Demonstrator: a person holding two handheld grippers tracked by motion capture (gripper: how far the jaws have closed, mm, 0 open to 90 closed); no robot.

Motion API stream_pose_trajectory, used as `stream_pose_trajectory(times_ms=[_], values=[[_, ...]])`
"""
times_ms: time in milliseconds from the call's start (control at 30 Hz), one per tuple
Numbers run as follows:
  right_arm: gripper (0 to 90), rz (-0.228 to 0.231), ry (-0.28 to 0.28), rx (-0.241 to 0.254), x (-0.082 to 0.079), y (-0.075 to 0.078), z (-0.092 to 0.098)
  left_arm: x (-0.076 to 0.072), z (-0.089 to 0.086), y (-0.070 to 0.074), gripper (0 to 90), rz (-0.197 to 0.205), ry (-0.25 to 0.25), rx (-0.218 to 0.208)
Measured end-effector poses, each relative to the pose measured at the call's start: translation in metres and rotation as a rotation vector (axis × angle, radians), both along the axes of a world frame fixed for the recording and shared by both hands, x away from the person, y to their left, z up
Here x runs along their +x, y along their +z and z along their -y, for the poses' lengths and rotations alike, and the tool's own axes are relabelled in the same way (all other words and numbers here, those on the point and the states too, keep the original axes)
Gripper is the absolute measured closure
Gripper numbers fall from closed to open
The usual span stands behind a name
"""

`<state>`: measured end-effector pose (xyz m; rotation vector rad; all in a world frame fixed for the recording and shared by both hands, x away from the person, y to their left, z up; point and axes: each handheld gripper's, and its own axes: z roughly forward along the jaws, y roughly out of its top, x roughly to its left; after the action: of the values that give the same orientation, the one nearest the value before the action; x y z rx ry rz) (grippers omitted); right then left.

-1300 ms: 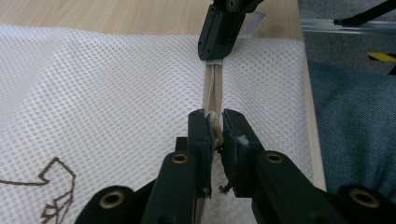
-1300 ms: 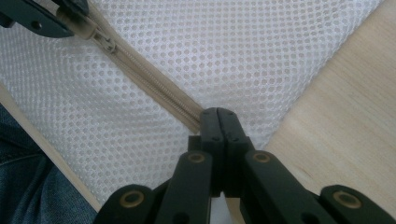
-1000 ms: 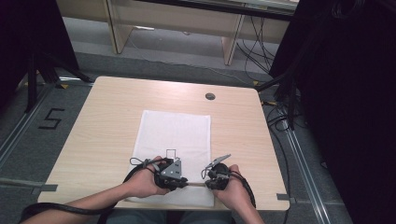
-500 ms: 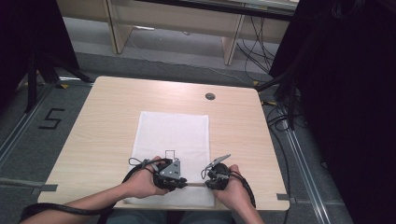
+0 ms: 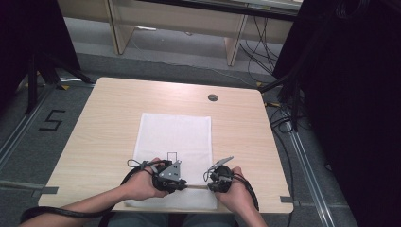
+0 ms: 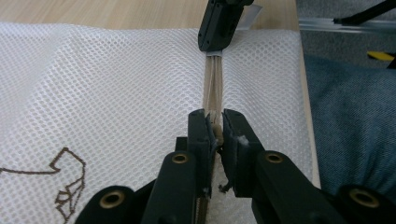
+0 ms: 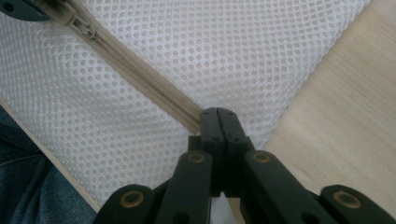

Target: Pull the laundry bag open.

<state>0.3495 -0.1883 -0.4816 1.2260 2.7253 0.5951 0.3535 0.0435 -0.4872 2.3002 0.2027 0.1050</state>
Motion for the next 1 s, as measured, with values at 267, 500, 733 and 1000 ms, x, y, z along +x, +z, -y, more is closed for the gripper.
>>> stream_pose_trajectory(times_ms=[267,500,733,1000], values=[[90.0,-0.009,-0.010,0.000,-0.0010,0.0002,-0.0012,-0.0005,-0.0047,0.0006,81.8,0.007,0.007,-0.001],[90.0,0.009,0.008,-0.002,0.0001,-0.0004,-0.0004,0.0002,-0.0063,0.0011,81.8,0.016,0.001,0.010],[90.0,0.019,0.011,-0.010,0.0005,-0.0005,-0.0003,-0.0001,-0.0061,0.0012,81.8,0.012,-0.002,0.007],[90.0,0.020,0.011,-0.008,0.0003,-0.0007,-0.0002,-0.0004,-0.0063,0.0011,81.7,0.011,0.002,0.006]])
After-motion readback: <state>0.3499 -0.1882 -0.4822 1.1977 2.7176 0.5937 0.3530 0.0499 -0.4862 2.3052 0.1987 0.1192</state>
